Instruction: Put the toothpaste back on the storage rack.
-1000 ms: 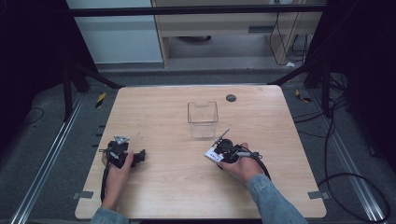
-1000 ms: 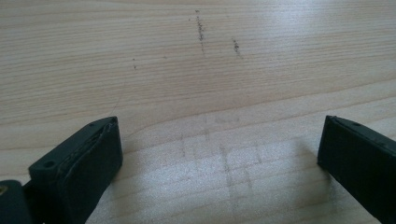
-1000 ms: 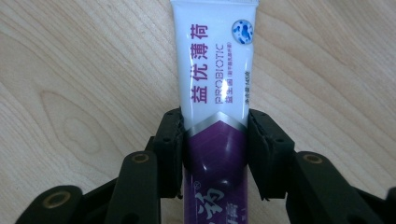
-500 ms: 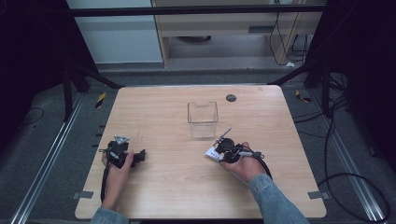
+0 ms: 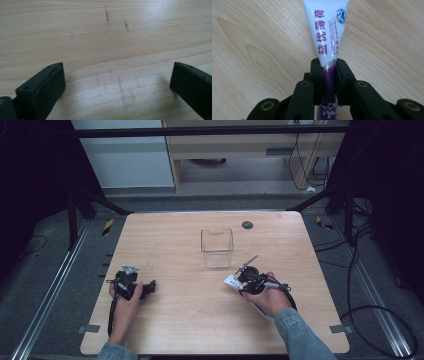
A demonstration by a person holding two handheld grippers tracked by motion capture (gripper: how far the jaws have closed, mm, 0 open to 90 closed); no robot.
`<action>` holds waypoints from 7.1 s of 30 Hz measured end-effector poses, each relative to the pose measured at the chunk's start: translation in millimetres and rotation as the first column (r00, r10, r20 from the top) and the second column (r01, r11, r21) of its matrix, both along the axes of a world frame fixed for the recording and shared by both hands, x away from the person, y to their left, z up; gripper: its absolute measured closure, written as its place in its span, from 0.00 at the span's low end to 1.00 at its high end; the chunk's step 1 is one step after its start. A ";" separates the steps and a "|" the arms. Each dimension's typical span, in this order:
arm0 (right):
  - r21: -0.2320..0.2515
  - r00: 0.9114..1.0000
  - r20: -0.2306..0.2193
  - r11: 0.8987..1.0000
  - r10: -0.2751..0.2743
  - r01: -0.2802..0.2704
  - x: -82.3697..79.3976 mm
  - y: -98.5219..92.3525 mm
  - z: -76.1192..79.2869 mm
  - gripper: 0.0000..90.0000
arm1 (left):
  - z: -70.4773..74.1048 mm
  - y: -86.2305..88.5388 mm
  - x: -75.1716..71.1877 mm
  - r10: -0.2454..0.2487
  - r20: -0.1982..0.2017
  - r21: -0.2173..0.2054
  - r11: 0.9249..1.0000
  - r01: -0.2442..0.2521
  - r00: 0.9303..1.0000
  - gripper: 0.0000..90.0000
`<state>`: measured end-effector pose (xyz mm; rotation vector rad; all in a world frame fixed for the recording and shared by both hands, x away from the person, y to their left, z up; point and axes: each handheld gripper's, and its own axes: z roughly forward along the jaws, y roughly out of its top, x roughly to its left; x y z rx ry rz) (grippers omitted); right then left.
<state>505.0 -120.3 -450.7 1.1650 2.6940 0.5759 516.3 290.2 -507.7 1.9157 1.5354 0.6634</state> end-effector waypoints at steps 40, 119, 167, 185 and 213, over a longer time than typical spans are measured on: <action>0.249 0.951 0.248 0.961 -0.184 0.121 0.8 -24.5 54.3 0.87 | 0.0 -0.2 0.4 -0.004 0.000 -0.001 1.000 0.004 1.000 0.00; 0.557 0.732 0.507 0.821 -0.455 0.124 78.8 28.1 161.4 0.87 | 0.0 -2.5 5.6 -0.002 0.001 -0.003 1.000 0.002 1.000 0.00; 0.541 0.726 0.535 0.835 -0.431 0.097 86.7 64.8 126.8 0.86 | 0.2 -3.5 9.6 -0.011 -0.001 0.000 1.000 0.011 1.000 0.00; 0.540 0.718 0.514 0.827 -0.470 0.155 93.5 69.1 99.9 0.86 | 0.2 -3.4 10.9 -0.019 -0.001 0.000 1.000 0.019 1.000 0.00; 0.479 0.760 0.473 0.854 -0.446 0.203 97.8 74.1 54.0 0.86 | 0.1 -3.5 12.0 -0.027 0.000 0.000 1.000 0.027 1.000 0.00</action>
